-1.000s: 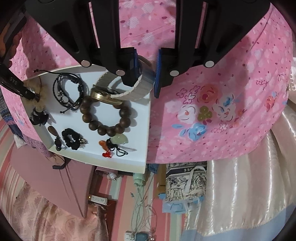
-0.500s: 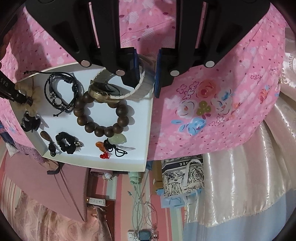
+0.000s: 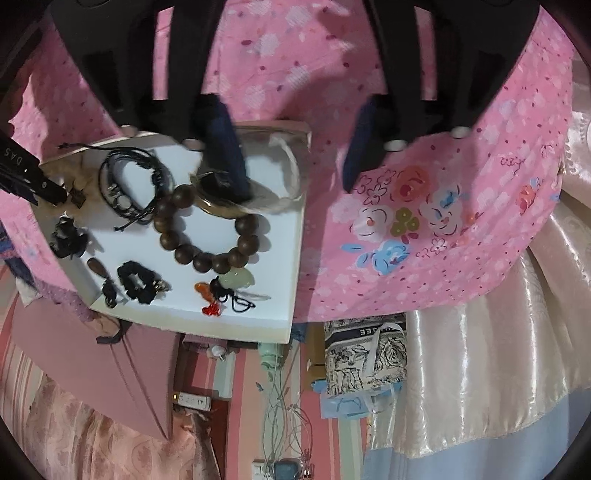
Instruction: Organize jewelry
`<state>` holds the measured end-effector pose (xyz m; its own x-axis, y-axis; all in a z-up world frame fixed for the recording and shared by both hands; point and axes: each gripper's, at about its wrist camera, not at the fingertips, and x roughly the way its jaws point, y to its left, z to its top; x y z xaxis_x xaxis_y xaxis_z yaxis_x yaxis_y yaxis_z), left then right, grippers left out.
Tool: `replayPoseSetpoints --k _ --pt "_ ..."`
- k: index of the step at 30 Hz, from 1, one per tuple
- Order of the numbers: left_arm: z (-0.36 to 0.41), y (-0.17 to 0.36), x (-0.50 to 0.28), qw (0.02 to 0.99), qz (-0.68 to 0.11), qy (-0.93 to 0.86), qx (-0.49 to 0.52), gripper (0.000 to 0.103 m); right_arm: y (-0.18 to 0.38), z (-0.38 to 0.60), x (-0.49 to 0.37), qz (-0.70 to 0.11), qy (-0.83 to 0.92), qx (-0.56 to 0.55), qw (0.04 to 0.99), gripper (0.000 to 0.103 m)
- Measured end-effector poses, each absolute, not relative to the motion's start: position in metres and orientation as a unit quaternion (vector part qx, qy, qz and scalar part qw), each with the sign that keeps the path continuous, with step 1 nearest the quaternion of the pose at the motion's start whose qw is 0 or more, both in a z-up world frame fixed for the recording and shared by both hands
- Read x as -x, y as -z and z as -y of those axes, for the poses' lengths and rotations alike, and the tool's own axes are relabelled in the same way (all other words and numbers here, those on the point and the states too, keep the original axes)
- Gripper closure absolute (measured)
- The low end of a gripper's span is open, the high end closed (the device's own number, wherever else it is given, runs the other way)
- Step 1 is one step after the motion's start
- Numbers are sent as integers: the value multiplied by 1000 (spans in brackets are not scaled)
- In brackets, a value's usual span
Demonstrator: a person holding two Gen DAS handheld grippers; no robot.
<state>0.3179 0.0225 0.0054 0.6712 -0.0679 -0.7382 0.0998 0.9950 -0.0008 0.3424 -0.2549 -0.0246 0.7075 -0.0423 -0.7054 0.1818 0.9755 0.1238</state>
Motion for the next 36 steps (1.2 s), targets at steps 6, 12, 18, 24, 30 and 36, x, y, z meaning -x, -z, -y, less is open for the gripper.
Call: replayPoseSetpoints --k 6,12,18,24,30,36 --pt "-22 -25 -300 921 -385 46 -20 41 9 257 -332 -362 54 -96 926 35" --pt "-48 -65 -260 937 -348 35 11 21 -28 263 -294 -308 65 -112 943 11" --pt "-64 -115 -189 957 -286 29 39 3 -60 256 -235 -271 81 -110 953 4" --pt "-56 -130 -119 963 -266 18 36 3 -82 226 -164 -236 96 -62 965 2" --pt "-39 -114 -68 972 -235 4 7 3 -66 195 -125 -234 93 -22 967 2" --pt "-38 -87 -50 974 -226 6 6 3 -55 190 -109 -231 104 -27 967 2"
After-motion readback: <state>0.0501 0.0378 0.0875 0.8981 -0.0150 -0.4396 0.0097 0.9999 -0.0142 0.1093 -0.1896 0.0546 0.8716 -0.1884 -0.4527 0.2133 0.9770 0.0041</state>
